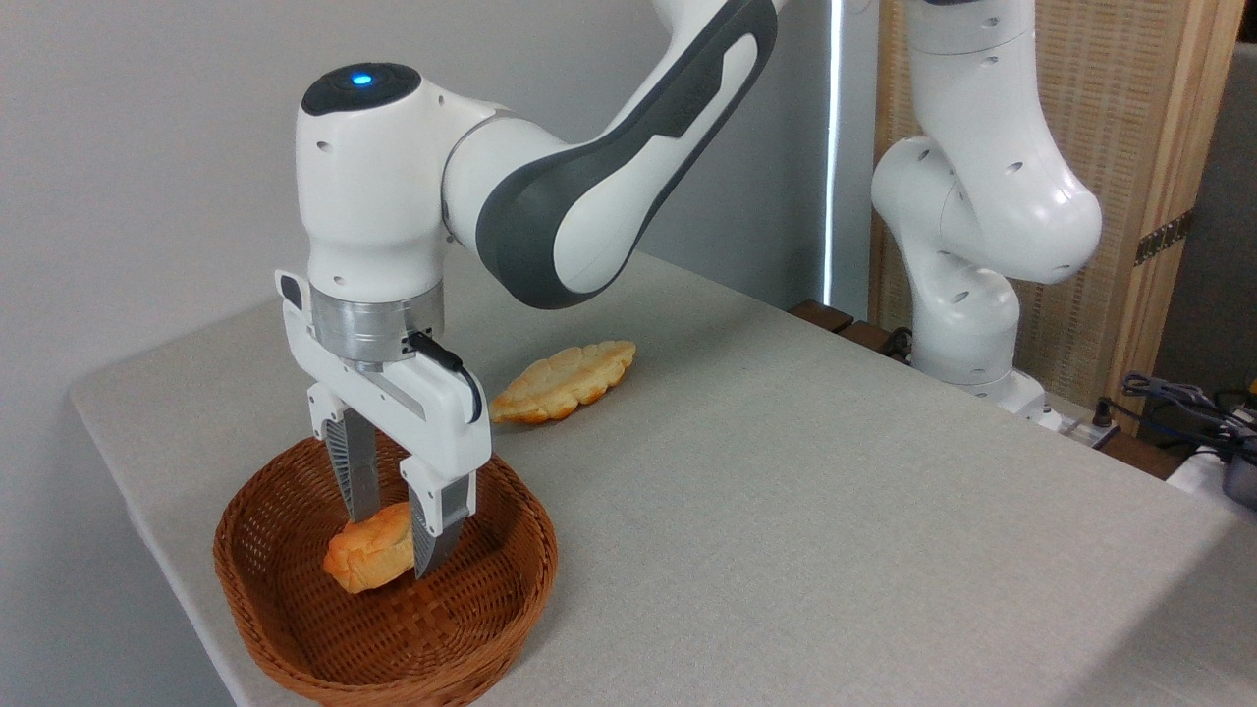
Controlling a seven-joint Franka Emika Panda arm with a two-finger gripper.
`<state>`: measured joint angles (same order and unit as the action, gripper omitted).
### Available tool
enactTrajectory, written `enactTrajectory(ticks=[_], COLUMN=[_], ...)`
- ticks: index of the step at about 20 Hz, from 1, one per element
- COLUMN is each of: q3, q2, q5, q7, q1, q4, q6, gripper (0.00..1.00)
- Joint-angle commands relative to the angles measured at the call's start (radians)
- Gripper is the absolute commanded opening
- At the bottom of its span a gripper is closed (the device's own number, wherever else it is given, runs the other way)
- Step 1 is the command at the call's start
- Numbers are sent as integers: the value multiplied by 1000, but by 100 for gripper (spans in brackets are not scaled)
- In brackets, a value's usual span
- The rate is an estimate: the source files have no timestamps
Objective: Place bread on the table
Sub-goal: 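Close the gripper around the orange bun inside the basket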
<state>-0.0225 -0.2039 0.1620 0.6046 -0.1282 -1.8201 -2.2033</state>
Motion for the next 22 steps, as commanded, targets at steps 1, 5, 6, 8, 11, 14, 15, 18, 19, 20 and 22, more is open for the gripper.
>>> enactTrajectory(ticks=[1,5,6,8,11,14,15,18,19,20,22], q3=[4,4,4,4,4,3,0,-4,-7,-7,-8], q2=[-15,-19,-19,-19,-17,-15,-12,-8,-6,-3,-2], q5=[27,57,57,57,57,59,60,67,76,79,85], q7=[-13,1,0,0,1,1,0,-2,-2,-2,-3], q1=[2,2,2,2,4,5,7,9,9,9,9], q4=[7,7,7,7,7,10,12,19,19,19,24], q6=[-18,-18,-16,-16,-16,-15,-12,-7,-4,-1,19], gripper=[83,5,4,4,4,4,3,3,3,2,2])
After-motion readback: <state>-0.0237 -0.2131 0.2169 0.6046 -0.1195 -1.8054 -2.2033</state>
